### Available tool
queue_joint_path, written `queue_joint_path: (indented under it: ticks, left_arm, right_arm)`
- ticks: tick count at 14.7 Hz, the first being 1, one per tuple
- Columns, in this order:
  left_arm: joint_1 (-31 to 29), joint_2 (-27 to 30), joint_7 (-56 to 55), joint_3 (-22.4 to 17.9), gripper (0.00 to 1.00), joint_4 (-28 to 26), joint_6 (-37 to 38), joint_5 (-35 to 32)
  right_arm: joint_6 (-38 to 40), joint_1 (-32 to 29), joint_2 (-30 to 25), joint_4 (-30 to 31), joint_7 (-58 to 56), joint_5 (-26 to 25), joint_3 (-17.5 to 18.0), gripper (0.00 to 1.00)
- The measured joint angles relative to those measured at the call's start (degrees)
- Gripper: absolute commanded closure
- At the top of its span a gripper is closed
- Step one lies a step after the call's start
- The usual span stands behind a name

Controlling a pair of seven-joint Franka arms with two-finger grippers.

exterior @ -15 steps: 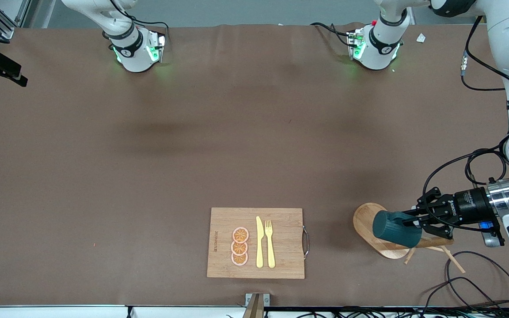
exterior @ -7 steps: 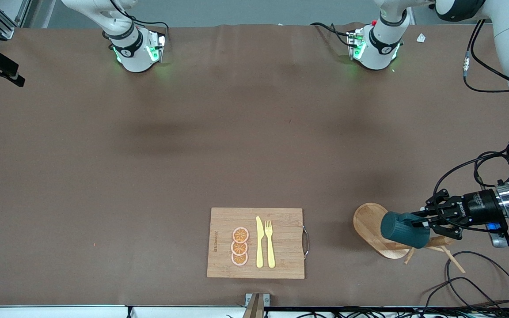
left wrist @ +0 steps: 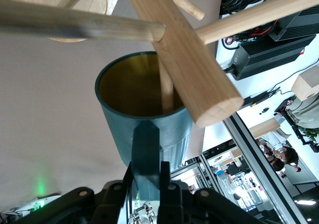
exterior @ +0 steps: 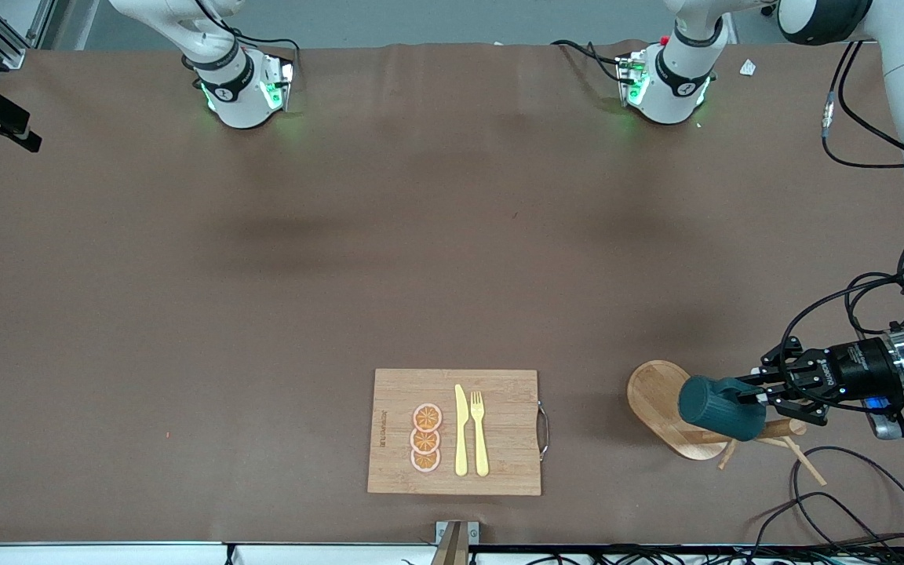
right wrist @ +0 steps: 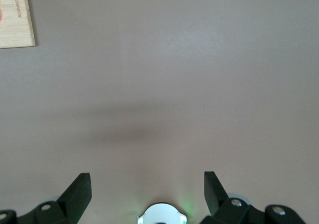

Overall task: Pass cup and hang on rack
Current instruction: 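Hang the mug handle onto a rack peg with the left gripper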

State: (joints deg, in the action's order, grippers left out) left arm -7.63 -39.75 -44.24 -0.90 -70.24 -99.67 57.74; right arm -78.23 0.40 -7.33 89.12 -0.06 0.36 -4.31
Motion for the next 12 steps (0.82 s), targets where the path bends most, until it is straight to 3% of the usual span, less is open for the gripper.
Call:
queue_joint_path:
  ticks: [12]
  left_arm:
    - [-1.0, -1.0, 0.5, 0.0, 0.98, 0.0, 0.0, 1.6]
  right_arm:
    - [-0.4, 0.0, 0.1, 0.2, 0.0, -1.1, 0.0, 0.00]
